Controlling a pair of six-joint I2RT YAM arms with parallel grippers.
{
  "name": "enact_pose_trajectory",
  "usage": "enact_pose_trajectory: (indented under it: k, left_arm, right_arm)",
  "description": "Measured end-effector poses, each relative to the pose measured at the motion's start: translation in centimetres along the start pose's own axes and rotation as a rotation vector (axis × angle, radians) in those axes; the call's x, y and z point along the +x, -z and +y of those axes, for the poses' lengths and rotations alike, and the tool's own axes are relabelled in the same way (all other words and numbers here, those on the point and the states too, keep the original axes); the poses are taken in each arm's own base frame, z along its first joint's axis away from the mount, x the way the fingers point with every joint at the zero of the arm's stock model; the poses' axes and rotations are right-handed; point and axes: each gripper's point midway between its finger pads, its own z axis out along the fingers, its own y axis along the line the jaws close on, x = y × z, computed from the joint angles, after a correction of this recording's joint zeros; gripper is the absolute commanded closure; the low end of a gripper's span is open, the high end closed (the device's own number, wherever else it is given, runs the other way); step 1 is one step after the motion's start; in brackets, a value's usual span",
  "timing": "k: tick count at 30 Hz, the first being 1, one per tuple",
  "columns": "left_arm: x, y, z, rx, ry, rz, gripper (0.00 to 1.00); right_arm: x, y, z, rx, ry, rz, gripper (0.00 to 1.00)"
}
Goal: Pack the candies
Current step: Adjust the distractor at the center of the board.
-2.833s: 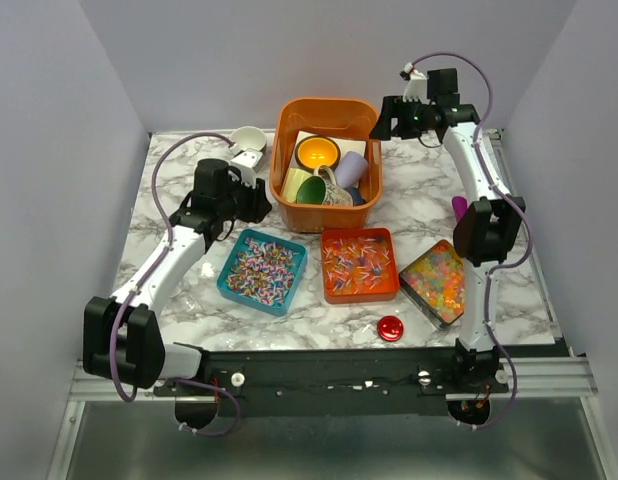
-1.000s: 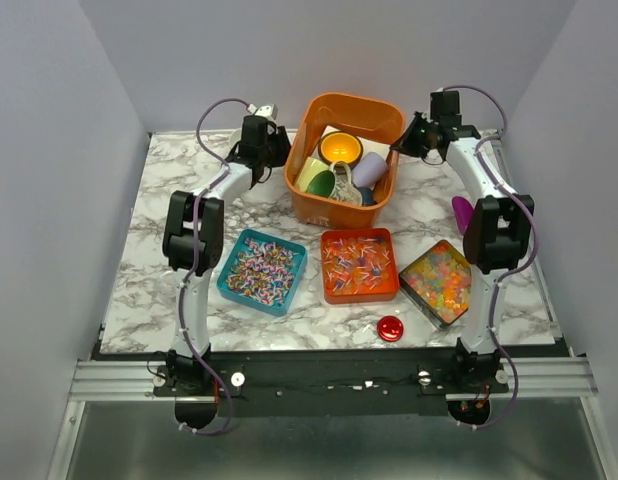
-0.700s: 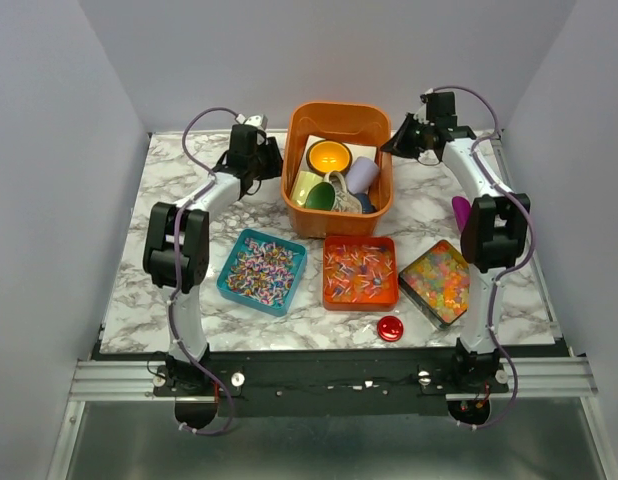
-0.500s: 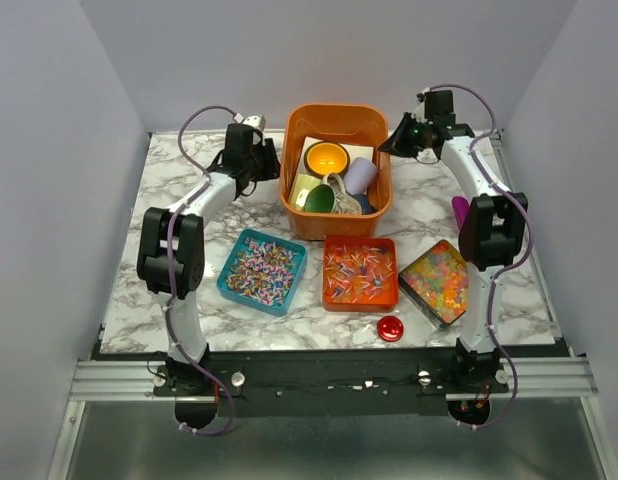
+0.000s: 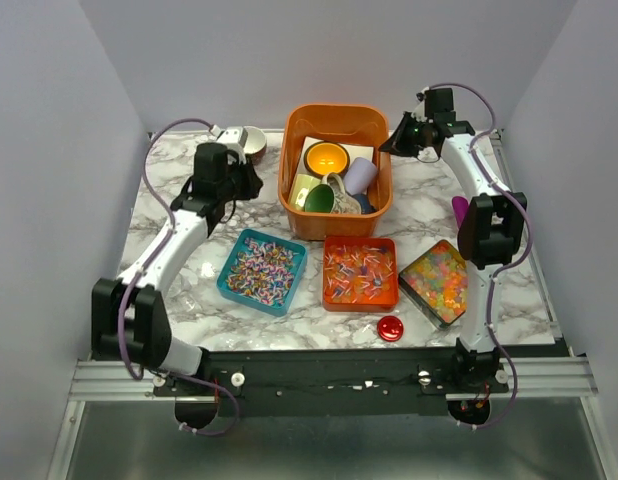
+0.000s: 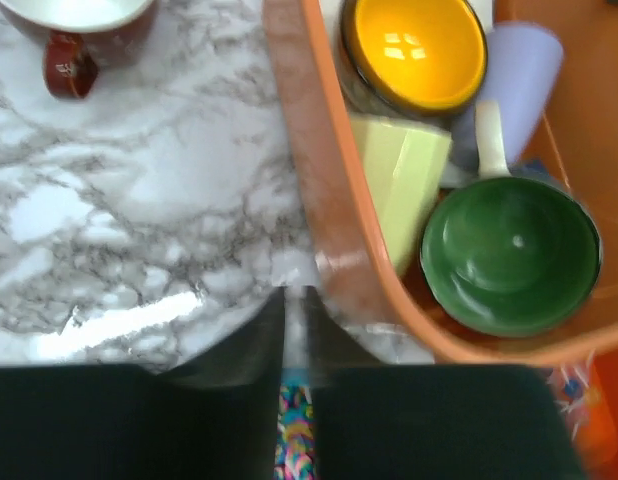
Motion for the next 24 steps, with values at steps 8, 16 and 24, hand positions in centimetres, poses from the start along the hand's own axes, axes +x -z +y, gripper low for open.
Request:
enact_pose_trajectory:
  k: [8,16,24]
  left_arm:
    - [7.2,7.2,-3.7,0.224,-0.18,0.08,1.0]
    - [12.4,7.8,-11.8,0.515,-0.315,0.175,1.0]
    - [15.4,4.3,-16.5,0.551,-0.36,0.14,0.96]
  right_arm:
    - [-0.3,0.2,-0.7,-0.002,-0.01,-0.001,0.99]
    - [-0.4,0.2,-0.8,-0.002,-0.012,-0.002,0.99]
    - [-0.5,0.5,-1.0,-0.014,-0.02,0.004,0.99]
